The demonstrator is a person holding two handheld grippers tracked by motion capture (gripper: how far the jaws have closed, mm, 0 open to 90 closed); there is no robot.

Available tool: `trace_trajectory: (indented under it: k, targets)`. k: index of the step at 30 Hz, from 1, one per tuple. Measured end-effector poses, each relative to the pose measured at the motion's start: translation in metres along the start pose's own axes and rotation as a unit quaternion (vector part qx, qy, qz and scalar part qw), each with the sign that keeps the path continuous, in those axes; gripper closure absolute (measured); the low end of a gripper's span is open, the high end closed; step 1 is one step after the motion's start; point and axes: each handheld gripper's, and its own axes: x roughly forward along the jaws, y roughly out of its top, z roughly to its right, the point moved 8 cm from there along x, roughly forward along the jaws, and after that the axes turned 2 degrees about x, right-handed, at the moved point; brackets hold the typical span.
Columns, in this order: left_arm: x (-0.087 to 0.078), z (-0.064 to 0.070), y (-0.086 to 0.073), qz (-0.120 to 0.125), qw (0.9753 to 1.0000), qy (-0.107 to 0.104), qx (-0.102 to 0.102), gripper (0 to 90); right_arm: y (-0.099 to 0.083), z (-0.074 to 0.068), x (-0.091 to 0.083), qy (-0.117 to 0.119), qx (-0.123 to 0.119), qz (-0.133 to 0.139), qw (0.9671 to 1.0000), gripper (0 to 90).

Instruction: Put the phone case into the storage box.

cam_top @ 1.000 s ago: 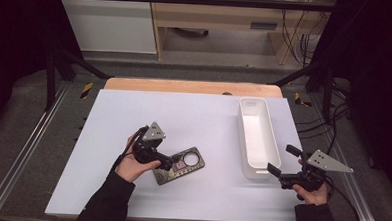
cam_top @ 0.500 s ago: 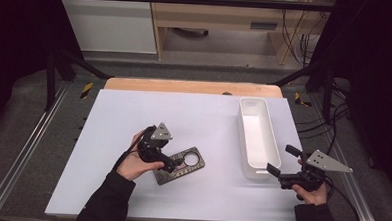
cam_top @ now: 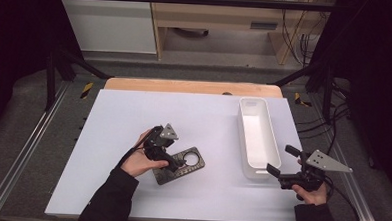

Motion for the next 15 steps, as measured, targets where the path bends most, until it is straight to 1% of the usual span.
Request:
trace_trajectory:
  k: [7, 12, 15]
  targets:
    - [0.008, -0.002, -0.003, -0.015, 0.9999, -0.003, -0.002, 0.0, 0.000, 0.000, 0.000, 0.001, 0.000, 0.000, 1.0000, 0.4]
    - [0.015, 0.001, -0.006, -0.035, 0.9994, -0.004, 0.005, 0.0, 0.000, 0.000, 0.000, 0.000, 0.000, -0.001, 1.0000, 0.4]
    - [0.020, 0.003, -0.008, -0.043, 0.9990, -0.008, 0.005, 0.0, 0.000, 0.000, 0.000, 0.001, 0.000, 0.000, 1.0000, 0.4]
